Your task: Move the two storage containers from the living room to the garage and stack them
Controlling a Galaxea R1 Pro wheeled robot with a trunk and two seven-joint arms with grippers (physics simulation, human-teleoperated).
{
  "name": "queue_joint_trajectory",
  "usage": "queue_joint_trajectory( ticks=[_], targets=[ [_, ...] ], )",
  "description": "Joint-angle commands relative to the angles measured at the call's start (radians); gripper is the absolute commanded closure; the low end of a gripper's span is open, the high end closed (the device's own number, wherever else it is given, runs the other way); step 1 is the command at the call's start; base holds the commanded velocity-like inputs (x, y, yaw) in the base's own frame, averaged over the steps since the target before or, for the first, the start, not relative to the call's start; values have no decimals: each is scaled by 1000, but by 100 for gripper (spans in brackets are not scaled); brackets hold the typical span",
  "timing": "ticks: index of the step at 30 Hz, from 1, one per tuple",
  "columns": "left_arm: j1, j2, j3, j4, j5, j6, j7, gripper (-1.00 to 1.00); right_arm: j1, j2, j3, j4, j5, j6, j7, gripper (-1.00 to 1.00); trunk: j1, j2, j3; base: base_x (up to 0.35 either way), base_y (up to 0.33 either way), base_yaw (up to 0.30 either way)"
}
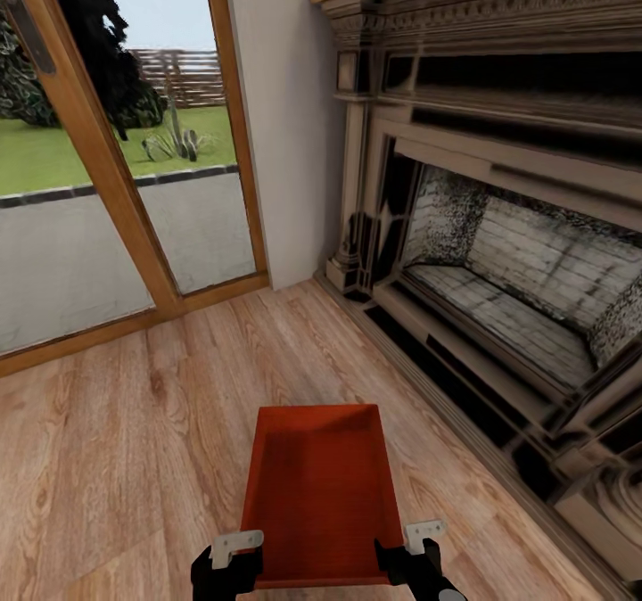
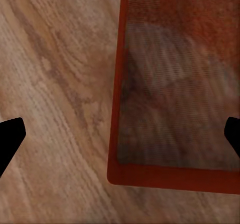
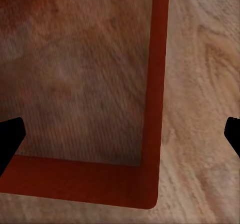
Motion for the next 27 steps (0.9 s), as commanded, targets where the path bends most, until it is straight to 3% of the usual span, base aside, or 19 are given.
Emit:
queue_joint_trajectory(
  ticks=[1, 7, 14, 27],
  targets=[
    [0, 0, -2, -1, -7, 6, 6, -100, 0, 1, -4, 0, 8, -3, 5, -100, 4, -8, -4, 0, 0, 0],
    [0, 0, -1, -1, -7, 5, 8, -100, 0, 1, -4, 0, 8, -3, 4, -100, 27, -50, -23, 0, 0, 0],
    [0, 0, -1, -2, -6, 5, 6, -100, 0, 1, -4, 0, 8, -3, 4, -100, 27, -50, -23, 0, 0, 0],
    [0, 0, -1, -2, -6, 4, 8, -100, 0, 1, -4, 0, 8, -3, 3, -100, 77, -141, -64, 0, 0, 0]
  ],
)
